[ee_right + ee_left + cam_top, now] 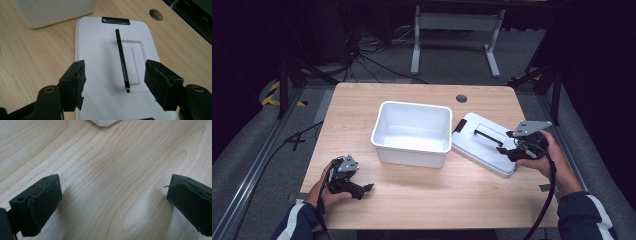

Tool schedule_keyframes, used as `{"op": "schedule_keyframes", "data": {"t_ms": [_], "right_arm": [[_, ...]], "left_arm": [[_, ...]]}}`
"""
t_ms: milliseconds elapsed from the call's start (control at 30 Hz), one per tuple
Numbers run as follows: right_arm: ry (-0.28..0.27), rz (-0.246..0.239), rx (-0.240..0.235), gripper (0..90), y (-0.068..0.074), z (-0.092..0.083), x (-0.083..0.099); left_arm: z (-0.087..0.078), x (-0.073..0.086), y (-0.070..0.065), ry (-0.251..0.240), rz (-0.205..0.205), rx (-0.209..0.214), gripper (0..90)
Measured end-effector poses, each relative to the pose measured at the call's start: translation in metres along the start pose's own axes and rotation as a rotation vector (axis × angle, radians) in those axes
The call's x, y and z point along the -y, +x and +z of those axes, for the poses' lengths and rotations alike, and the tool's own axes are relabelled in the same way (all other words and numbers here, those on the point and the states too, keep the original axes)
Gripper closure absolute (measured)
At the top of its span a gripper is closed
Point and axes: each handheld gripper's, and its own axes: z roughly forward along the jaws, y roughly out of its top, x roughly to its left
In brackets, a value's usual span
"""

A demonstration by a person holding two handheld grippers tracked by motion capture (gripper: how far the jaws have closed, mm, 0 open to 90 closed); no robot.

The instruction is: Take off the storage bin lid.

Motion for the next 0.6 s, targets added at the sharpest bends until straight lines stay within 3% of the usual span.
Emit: {"op": "schedule_keyframes", "data": {"t_ms": [267, 600], "right_arm": [[-0.025, 0.019, 0.022, 32.6, 0.006, -0.019, 0.020], [-0.046, 0.036, 0.034, 32.3, 0.018, -0.029, 0.049]], "left_arm": [[0.000, 0.000, 0.000, 0.000, 0.000, 0.000, 0.4], [0.000, 0.000, 0.000, 0.001, 0.003, -0.003, 0.4]]}}
